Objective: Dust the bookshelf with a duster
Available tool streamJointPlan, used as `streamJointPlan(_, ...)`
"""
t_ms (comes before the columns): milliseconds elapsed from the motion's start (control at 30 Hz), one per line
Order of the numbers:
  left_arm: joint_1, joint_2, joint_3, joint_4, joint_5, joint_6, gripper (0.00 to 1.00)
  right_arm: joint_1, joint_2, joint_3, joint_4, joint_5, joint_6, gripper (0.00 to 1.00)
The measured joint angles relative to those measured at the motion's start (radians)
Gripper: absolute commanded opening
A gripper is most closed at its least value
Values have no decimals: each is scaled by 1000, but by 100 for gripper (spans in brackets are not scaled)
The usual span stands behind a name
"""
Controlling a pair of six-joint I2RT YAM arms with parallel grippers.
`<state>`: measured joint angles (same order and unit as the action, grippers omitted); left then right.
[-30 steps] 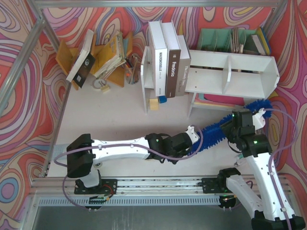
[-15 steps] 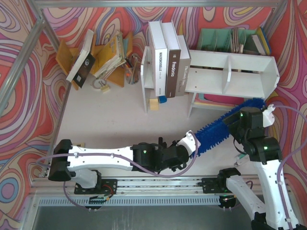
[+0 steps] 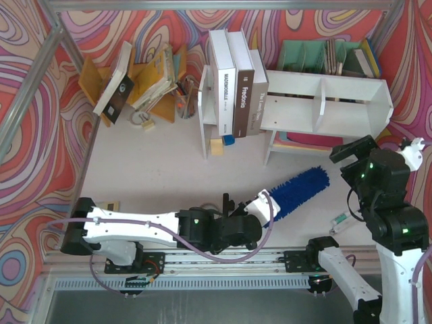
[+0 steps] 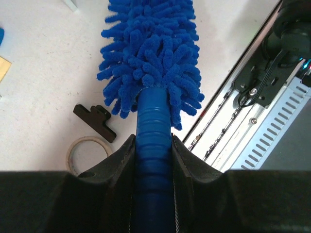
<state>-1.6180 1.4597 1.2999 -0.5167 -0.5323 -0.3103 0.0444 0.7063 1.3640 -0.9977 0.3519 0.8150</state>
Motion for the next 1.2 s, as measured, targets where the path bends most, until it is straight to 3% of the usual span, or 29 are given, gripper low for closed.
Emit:
streamJointPlan(267, -3, -81, -79, 61, -51, -13, 0, 0, -8, -102, 21, -111, -26, 83)
streamJointPlan(667, -4, -83, -164, 106, -73, -56, 0, 0, -22, -659, 54, -463, 50, 81)
streamJointPlan(1200, -3, -61, -163, 108, -43, -87, 0, 0, 8, -848, 414, -571, 129, 74)
